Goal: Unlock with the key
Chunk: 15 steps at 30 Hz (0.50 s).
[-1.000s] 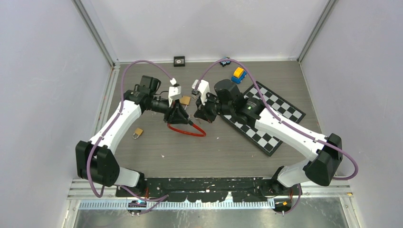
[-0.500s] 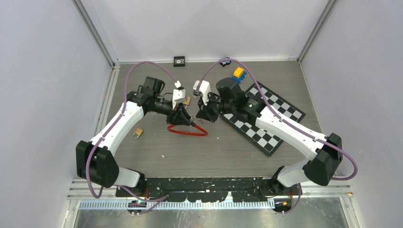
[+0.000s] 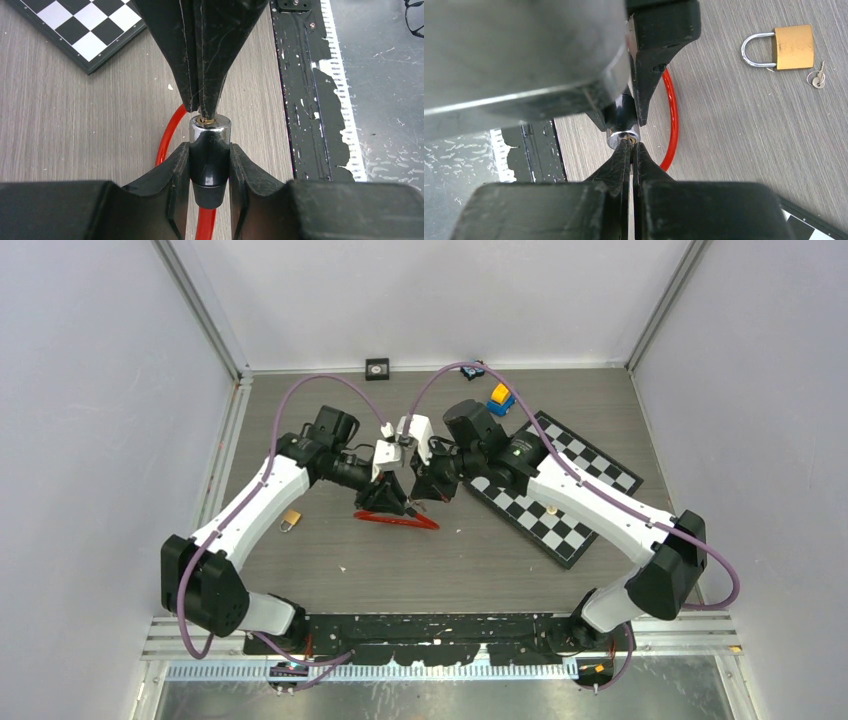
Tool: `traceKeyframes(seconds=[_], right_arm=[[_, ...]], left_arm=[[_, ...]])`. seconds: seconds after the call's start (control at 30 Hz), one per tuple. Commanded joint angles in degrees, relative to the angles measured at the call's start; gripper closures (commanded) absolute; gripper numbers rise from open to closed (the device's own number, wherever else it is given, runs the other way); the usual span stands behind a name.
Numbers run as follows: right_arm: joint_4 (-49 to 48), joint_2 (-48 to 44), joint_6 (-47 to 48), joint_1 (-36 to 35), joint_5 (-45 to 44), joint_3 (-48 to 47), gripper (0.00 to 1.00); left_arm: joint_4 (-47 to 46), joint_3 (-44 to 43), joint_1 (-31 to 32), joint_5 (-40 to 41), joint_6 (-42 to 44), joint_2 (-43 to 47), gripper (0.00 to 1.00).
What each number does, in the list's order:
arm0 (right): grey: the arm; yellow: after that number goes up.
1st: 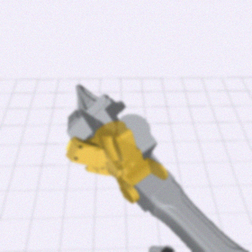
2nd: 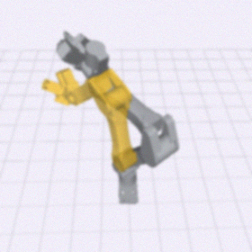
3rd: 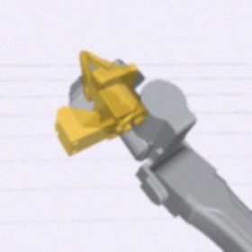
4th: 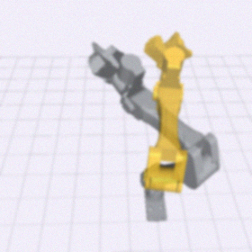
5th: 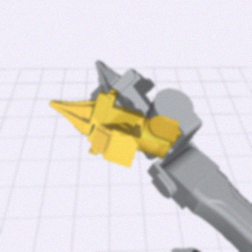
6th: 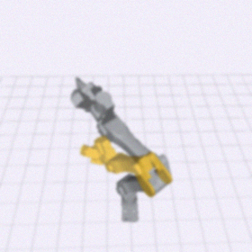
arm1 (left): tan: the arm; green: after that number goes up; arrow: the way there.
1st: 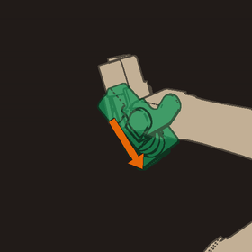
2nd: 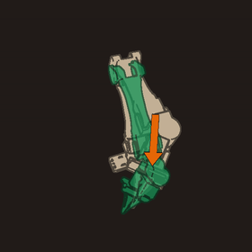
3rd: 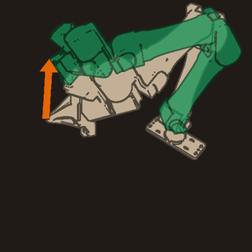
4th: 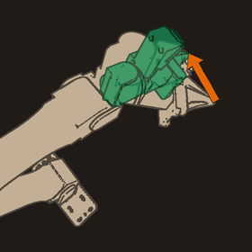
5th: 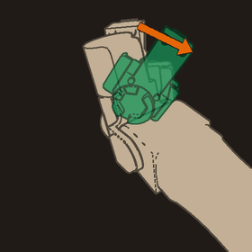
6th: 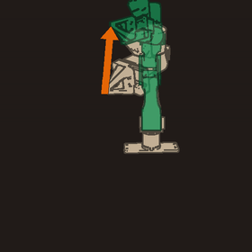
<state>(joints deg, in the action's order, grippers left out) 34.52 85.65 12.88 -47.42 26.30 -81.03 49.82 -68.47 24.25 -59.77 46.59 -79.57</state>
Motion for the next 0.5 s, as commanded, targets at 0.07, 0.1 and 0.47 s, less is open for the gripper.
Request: traceKeyframes(seconds=[0.07,0.1,0.47], right_arm=[[-6.37,0.84,-1.20,-0.83,-2.12,-1.47,0.99],[-6.38,0.65,-1.27,-0.83,-2.06,-1.41,0.99],[-6.17,-5.90,-1.11,0.40,-3.45,1.09,0.44]], left_arm=[[-4.67,-0.17,1.89,-4.79,-3.40,2.88,1.00],[-4.79,-0.05,1.86,-4.83,-3.44,3.00,1.00],[-6.20,1.75,1.33,-4.18,-4.10,4.71,1.00]])
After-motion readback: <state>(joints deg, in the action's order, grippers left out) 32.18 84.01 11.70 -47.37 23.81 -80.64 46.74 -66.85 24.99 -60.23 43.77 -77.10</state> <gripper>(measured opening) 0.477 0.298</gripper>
